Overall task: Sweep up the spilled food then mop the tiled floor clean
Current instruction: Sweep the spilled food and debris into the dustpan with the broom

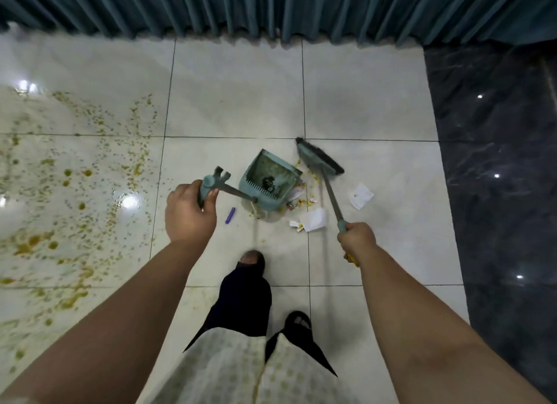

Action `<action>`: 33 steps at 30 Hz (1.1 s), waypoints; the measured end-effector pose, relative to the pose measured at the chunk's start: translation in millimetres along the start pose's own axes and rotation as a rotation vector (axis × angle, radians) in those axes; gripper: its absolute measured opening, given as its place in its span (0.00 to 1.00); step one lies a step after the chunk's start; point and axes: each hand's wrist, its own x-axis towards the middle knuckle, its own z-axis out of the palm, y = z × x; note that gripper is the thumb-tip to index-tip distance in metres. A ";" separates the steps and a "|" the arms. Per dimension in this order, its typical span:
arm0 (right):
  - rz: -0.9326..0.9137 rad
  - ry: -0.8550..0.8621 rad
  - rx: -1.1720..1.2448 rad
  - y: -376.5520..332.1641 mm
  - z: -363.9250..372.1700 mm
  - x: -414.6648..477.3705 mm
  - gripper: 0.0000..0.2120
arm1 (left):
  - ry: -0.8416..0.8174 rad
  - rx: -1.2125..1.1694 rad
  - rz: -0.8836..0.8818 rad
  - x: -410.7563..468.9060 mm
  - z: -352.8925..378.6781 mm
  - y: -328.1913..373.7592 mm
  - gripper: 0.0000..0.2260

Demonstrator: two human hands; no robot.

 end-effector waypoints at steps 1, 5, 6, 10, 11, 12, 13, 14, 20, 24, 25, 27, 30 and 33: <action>-0.009 -0.025 -0.042 12.3 0.9 -3.8 0.16 | 0.007 0.010 -0.024 -14.8 -0.5 0.1 0.12; -0.014 -0.125 -0.124 58.3 2.1 -31.5 0.16 | 0.032 0.070 -0.106 -73.6 -2.9 -1.4 0.14; -0.021 -0.153 -0.150 64.9 0.6 -39.8 0.15 | 0.042 0.081 -0.132 -86.4 -4.9 -2.7 0.14; -0.025 -0.207 -0.146 68.6 -21.6 -73.5 0.10 | 0.092 0.128 -0.213 -128.8 -20.9 -8.3 0.15; -0.026 -0.199 -0.128 66.4 -30.0 -81.3 0.09 | 0.099 0.130 -0.224 -138.0 -26.4 -9.9 0.16; -0.037 -0.182 -0.118 63.9 -37.1 -88.8 0.07 | 0.105 0.128 -0.240 -146.4 -32.3 -12.0 0.16; -0.052 -0.166 -0.117 61.4 -42.2 -95.0 0.07 | 0.113 0.126 -0.257 -154.3 -38.2 -14.7 0.16; -0.070 -0.155 -0.121 58.5 -45.0 -98.8 0.07 | 0.121 0.123 -0.271 -161.5 -43.8 -18.3 0.15; -0.103 -0.151 -0.158 34.3 -13.9 -71.4 0.12 | 0.115 0.148 -0.341 -187.3 -67.4 -49.8 0.13; -0.108 -0.159 -0.309 46.1 32.6 -57.3 0.16 | 0.102 0.158 -0.382 -201.5 -73.7 -77.6 0.12; -0.109 -0.170 -0.338 54.1 43.8 -61.0 0.17 | 0.101 0.160 -0.387 -204.2 -75.1 -83.4 0.12; -0.124 -0.192 -0.393 70.5 64.1 -76.0 0.20 | 0.093 0.179 -0.383 -209.4 -79.1 -94.4 0.12; -0.150 -0.213 -0.446 81.9 79.7 -108.3 0.20 | 0.077 0.180 -0.357 -216.6 -88.7 -112.1 0.12; -0.132 -0.198 -0.363 74.6 75.6 -130.2 0.14 | 0.077 0.146 -0.372 -217.8 -104.2 -131.5 0.14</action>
